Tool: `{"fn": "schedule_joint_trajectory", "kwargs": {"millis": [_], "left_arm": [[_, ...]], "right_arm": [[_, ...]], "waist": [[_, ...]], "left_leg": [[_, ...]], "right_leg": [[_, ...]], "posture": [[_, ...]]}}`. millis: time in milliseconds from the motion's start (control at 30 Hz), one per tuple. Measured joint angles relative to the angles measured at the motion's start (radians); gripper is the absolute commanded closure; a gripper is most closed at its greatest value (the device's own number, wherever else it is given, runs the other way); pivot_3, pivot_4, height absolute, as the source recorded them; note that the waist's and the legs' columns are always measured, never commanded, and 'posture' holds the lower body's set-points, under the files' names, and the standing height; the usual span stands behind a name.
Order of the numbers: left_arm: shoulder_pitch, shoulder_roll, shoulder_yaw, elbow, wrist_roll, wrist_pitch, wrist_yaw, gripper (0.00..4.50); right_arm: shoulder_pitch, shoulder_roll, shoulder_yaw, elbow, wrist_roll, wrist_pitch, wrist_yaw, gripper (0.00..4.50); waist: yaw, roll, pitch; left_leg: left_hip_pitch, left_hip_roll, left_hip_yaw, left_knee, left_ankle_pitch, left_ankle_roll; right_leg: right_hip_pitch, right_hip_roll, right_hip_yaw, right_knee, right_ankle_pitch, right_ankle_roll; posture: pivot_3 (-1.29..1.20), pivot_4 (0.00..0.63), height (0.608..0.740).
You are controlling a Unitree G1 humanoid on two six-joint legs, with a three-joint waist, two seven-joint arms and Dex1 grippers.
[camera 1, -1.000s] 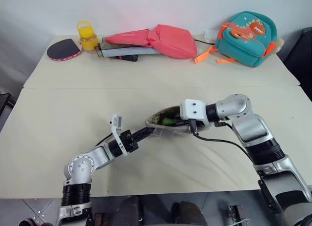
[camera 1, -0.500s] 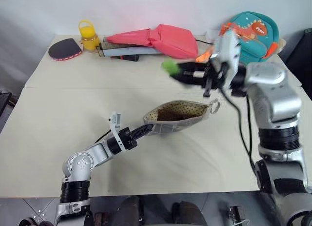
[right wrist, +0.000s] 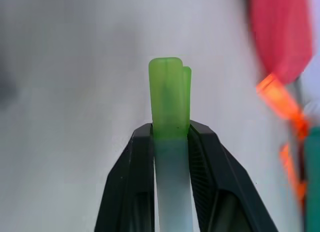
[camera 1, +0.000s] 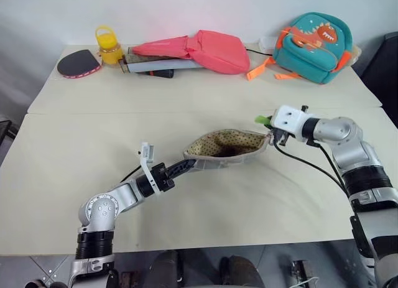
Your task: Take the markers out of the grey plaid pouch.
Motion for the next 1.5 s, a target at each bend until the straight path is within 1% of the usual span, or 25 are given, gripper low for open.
{"fn": "schedule_joint_trajectory", "kwargs": {"millis": [67, 200, 400, 500, 600, 667, 767, 867, 967, 1133, 1267, 1333, 1367, 1467, 1500], "left_arm": [[0.000, 0.004, 0.000, -0.005, 0.000, 0.002, 0.000, 4.50], [-0.001, 0.004, 0.000, -0.006, 0.000, 0.003, 0.000, 4.50], [-0.001, 0.003, -0.004, -0.007, 0.000, 0.003, 0.000, 4.50], [-0.001, 0.003, -0.005, -0.008, 0.001, 0.002, 0.000, 4.50], [-0.001, -0.002, -0.014, -0.009, 0.002, 0.002, 0.000, 4.50], [-0.001, -0.006, -0.020, -0.010, 0.002, 0.002, 0.000, 4.50], [-0.003, -0.008, -0.024, -0.011, 0.002, 0.002, 0.000, 4.50], [-0.003, -0.008, -0.025, -0.011, 0.003, 0.002, 0.000, 4.50], [-0.002, -0.008, -0.031, -0.011, 0.004, 0.003, -0.001, 4.50], [-0.001, -0.004, -0.033, -0.012, 0.004, 0.010, -0.003, 4.50], [-0.001, -0.003, -0.035, -0.013, 0.004, 0.011, -0.003, 4.50], [-0.001, -0.003, -0.035, -0.013, 0.004, 0.011, -0.003, 4.50], [-0.001, -0.003, -0.036, -0.014, 0.005, 0.011, -0.003, 4.50], [-0.001, -0.003, -0.036, -0.015, 0.005, 0.011, -0.002, 4.50], [-0.001, -0.003, -0.036, -0.015, 0.005, 0.011, -0.002, 4.50]], "right_arm": [[0.000, 0.000, -0.002, 0.018, 0.003, -0.003, 0.001, 3.20], [0.000, 0.000, -0.007, 0.018, 0.020, 0.011, 0.024, 1.89], [-0.005, 0.002, -0.119, -0.111, 0.187, 0.161, 0.125, 1.89], [-0.051, 0.009, -0.183, -0.184, 0.291, 0.260, 0.161, 1.89], [-0.111, 0.015, -0.240, -0.349, 0.433, 0.376, 0.227, 1.89], [-0.098, 0.014, -0.236, -0.516, 0.534, 0.488, 0.301, 1.89], [-0.023, 0.005, -0.186, -0.676, 0.612, 0.618, 0.373, 1.89], [0.042, -0.002, -0.121, -0.762, 0.620, 0.677, 0.412, 1.89], [0.063, -0.031, -0.065, -0.797, 0.585, 0.673, 0.435, 1.89], [0.073, -0.039, -0.001, -0.773, 0.498, 0.606, 0.447, 1.89], [0.075, -0.018, 0.043, -0.749, 0.434, 0.532, 0.444, 1.89], [0.075, 0.010, 0.042, -0.725, 0.434, 0.523, 0.433, 1.89], [0.075, 0.021, 0.042, -0.722, 0.437, 0.522, 0.430, 2.05], [0.073, 0.022, 0.044, -0.720, 0.421, 0.518, 0.432, 2.78], [0.072, 0.020, 0.049, -0.719, 0.409, 0.517, 0.435, 2.78]], "waist": [[0.000, 0.000, 0.000], [0.001, 0.000, 0.000], [0.003, 0.001, 0.001], [0.002, 0.003, 0.002], [0.004, 0.004, 0.002], [0.006, 0.003, 0.002], [0.016, 0.002, 0.001], [0.018, 0.002, 0.001], [0.019, 0.002, 0.001], [0.020, 0.002, 0.001], [0.019, 0.002, 0.001], [0.018, 0.002, 0.001], [0.018, 0.002, 0.001], [0.020, 0.002, 0.001], [0.019, 0.002, 0.001]], "left_leg": [[0.000, 0.000, 0.000, 0.000, 0.000, 0.000], [0.000, 0.000, -0.001, 0.000, 0.000, 0.000], [0.000, 0.000, -0.001, 0.000, 0.000, 0.000], [-0.001, 0.000, -0.001, 0.001, 0.000, 0.000], [0.000, 0.001, -0.002, 0.000, 0.000, 0.000], [0.000, 0.002, -0.003, 0.000, -0.001, -0.001], [-0.001, 0.000, -0.003, 0.000, -0.002, 0.000], [-0.001, 0.000, -0.001, 0.001, -0.002, 0.000], [-0.001, 0.000, -0.001, 0.001, -0.002, 0.001], [-0.001, 0.000, -0.001, 0.001, -0.002, 0.000], [0.000, 0.000, -0.001, 0.001, -0.001, 0.000], [0.000, 0.000, -0.001, 0.001, -0.001, 0.000], [-0.001, 0.000, -0.001, 0.001, -0.001, 0.000], [-0.001, 0.000, -0.001, 0.001, -0.001, 0.000], [0.000, 0.000, -0.001, 0.001, -0.001, 0.000]], "right_leg": [[0.000, 0.000, 0.000, 0.000, 0.000, 0.000], [0.001, 0.000, 0.000, -0.001, 0.000, 0.000], [0.001, 0.000, 0.000, -0.001, 0.000, 0.000], [0.001, 0.000, 0.000, -0.001, 0.000, 0.000], [0.001, 0.001, 0.000, 0.000, 0.000, 0.000], [0.001, 0.002, -0.001, 0.000, 0.000, 0.000], [0.001, 0.000, -0.001, 0.000, 0.000, 0.000], [0.001, -0.001, 0.000, -0.001, 0.000, 0.000], [0.001, -0.001, 0.000, -0.003, 0.000, 0.000], [0.000, -0.001, 0.000, -0.003, 0.000, 0.000], [0.000, -0.001, 0.000, -0.003, 0.000, 0.000], [0.000, 0.000, 0.000, -0.003, 0.000, 0.000], [0.000, 0.000, 0.000, -0.003, 0.000, 0.000], [0.001, -0.001, 0.000, -0.003, 0.000, 0.000], [0.001, -0.001, 0.000, -0.003, 0.000, 0.000]], "posture": [[0.00, 0.150, 0.740], [0.00, 0.150, 0.740], [0.00, 0.150, 0.740], [0.00, 0.150, 0.740], [0.00, 0.150, 0.740], [0.00, 0.150, 0.740], [0.00, 0.150, 0.740], [0.00, 0.150, 0.740], [0.00, 0.150, 0.740], [0.00, 0.150, 0.740], [0.00, 0.150, 0.740], [0.00, 0.150, 0.740], [0.00, 0.150, 0.740], [0.00, 0.150, 0.740], [0.00, 0.150, 0.740]]}}
